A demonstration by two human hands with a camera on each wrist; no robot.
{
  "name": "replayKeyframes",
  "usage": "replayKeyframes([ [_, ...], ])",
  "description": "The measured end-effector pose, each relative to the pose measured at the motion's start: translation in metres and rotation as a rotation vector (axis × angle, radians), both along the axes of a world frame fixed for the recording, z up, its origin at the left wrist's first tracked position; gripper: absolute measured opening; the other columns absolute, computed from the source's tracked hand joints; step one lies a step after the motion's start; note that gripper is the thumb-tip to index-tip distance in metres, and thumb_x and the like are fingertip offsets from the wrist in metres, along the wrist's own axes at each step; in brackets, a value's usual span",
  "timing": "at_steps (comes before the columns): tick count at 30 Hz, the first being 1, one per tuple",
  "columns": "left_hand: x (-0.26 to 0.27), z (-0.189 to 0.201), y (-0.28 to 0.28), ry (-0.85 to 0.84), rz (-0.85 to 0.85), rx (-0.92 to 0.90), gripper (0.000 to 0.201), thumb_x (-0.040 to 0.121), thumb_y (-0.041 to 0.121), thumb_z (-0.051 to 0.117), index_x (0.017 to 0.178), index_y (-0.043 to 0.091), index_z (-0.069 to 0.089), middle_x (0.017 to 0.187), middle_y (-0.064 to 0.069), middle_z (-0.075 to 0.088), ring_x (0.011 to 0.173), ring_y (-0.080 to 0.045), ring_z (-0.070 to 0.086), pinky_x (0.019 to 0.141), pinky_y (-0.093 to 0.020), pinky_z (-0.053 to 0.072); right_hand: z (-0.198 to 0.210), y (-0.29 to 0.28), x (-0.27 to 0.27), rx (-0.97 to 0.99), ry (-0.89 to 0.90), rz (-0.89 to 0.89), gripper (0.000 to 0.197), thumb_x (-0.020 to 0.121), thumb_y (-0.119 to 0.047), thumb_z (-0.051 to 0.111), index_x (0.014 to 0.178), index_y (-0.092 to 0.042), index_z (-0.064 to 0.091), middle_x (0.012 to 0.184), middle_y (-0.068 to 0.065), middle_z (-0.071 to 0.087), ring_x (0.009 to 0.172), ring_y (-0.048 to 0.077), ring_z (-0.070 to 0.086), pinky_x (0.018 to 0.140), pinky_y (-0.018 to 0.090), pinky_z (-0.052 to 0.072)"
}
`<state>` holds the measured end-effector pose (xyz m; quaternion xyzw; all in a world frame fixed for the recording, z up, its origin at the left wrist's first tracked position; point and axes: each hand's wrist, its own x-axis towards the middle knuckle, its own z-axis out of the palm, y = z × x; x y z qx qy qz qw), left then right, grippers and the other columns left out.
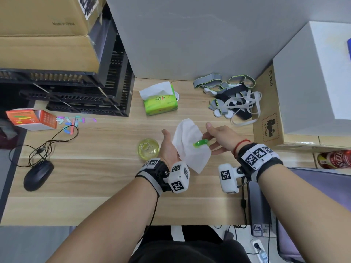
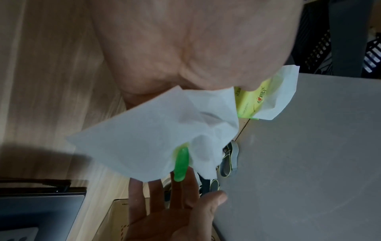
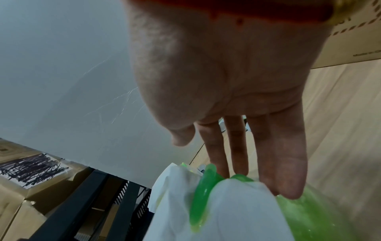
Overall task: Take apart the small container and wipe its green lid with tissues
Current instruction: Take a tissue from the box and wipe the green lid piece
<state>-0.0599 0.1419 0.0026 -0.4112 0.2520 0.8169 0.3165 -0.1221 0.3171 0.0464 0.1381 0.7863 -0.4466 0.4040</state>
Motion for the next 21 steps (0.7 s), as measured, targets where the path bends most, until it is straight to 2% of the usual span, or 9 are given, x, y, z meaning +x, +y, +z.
replayKeyframes([
  [2, 0.0, 0.002, 0.004, 0.049, -0.088, -0.116, 0.076, 0.089, 0.072, 0.03, 0.119, 0.011, 0.063, 0.11, -0.014, 0.074, 0.096, -0.029, 0.07, 0.083, -0.036, 0.054, 0.0, -0.001, 0.001, 0.001, 0.005, -0.002, 0.056, 0.096, -0.054, 0.038, 0.101, -0.007, 0.069, 0.101, 0.003, 0.069, 0.08, 0.026, 0.069, 0.072, 0.04, 0.062],
  [4, -0.002, 0.008, 0.011, 0.139, -0.246, -0.221, 0.047, 0.092, 0.054, 0.052, 0.098, 0.011, 0.071, 0.083, -0.008, 0.078, 0.07, -0.021, 0.073, 0.061, -0.025, 0.055, -0.003, -0.001, 0.001, 0.014, 0.031, 0.017, 0.056, 0.097, -0.053, 0.038, 0.102, -0.006, 0.069, 0.102, 0.005, 0.07, 0.082, 0.028, 0.07, 0.072, 0.041, 0.062],
  [5, -0.002, 0.008, 0.014, 0.166, -0.298, -0.258, 0.037, 0.088, 0.046, 0.063, 0.093, 0.012, 0.073, 0.081, -0.007, 0.078, 0.068, -0.019, 0.073, 0.062, -0.024, 0.056, -0.005, -0.002, 0.001, 0.017, 0.048, 0.029, 0.054, 0.097, -0.051, 0.04, 0.101, -0.005, 0.069, 0.103, 0.007, 0.071, 0.084, 0.029, 0.071, 0.072, 0.042, 0.062],
  [7, -0.002, 0.005, 0.017, 0.219, -0.335, -0.32, 0.023, 0.081, 0.032, 0.076, 0.095, 0.014, 0.075, 0.092, -0.009, 0.078, 0.076, -0.02, 0.072, 0.069, -0.027, 0.056, -0.008, -0.002, 0.002, 0.012, 0.072, 0.048, 0.049, 0.097, -0.045, 0.045, 0.094, -0.004, 0.071, 0.104, 0.014, 0.072, 0.086, 0.03, 0.072, 0.073, 0.042, 0.062],
  [10, -0.002, 0.003, 0.016, 0.253, -0.305, -0.388, 0.022, 0.08, 0.013, 0.077, 0.101, 0.014, 0.071, 0.089, -0.007, 0.075, 0.069, -0.017, 0.071, 0.057, -0.023, 0.057, -0.011, -0.001, 0.004, -0.011, 0.073, 0.056, 0.046, 0.095, -0.046, 0.05, 0.085, -0.008, 0.073, 0.101, 0.016, 0.074, 0.085, 0.029, 0.072, 0.073, 0.041, 0.062],
  [11, -0.001, 0.003, 0.016, 0.275, -0.288, -0.41, 0.023, 0.079, 0.011, 0.078, 0.101, 0.011, 0.071, 0.089, -0.008, 0.075, 0.07, -0.018, 0.072, 0.058, -0.024, 0.057, -0.011, -0.001, 0.004, -0.017, 0.069, 0.057, 0.046, 0.095, -0.047, 0.05, 0.085, -0.009, 0.074, 0.1, 0.015, 0.074, 0.085, 0.029, 0.073, 0.072, 0.039, 0.063],
  [15, 0.0, 0.002, 0.021, 0.358, -0.311, -0.582, 0.018, 0.073, 0.012, 0.082, 0.09, 0.016, 0.077, 0.1, -0.008, 0.076, 0.094, -0.022, 0.072, 0.087, -0.035, 0.058, -0.014, 0.002, 0.005, -0.005, 0.089, 0.082, 0.037, 0.094, -0.037, 0.058, 0.09, -0.003, 0.072, 0.097, 0.02, 0.074, 0.085, 0.031, 0.073, 0.07, 0.038, 0.063],
  [17, 0.001, 0.004, 0.023, 0.356, -0.304, -0.599, 0.017, 0.072, 0.012, 0.082, 0.088, 0.017, 0.078, 0.099, -0.007, 0.077, 0.095, -0.02, 0.072, 0.089, -0.035, 0.057, -0.015, 0.002, 0.005, -0.017, 0.103, 0.087, 0.029, 0.092, -0.032, 0.062, 0.087, -0.005, 0.072, 0.09, 0.02, 0.074, 0.083, 0.031, 0.073, 0.075, 0.043, 0.062],
  [21, 0.003, 0.01, 0.02, 0.324, -0.242, -0.553, 0.014, 0.075, 0.011, 0.081, 0.087, 0.016, 0.078, 0.095, -0.007, 0.078, 0.091, -0.021, 0.073, 0.085, -0.033, 0.058, -0.011, 0.004, 0.006, -0.109, 0.154, 0.088, 0.019, 0.095, -0.021, 0.06, 0.089, -0.011, 0.075, 0.087, 0.011, 0.071, 0.08, 0.022, 0.068, 0.079, 0.039, 0.061],
])
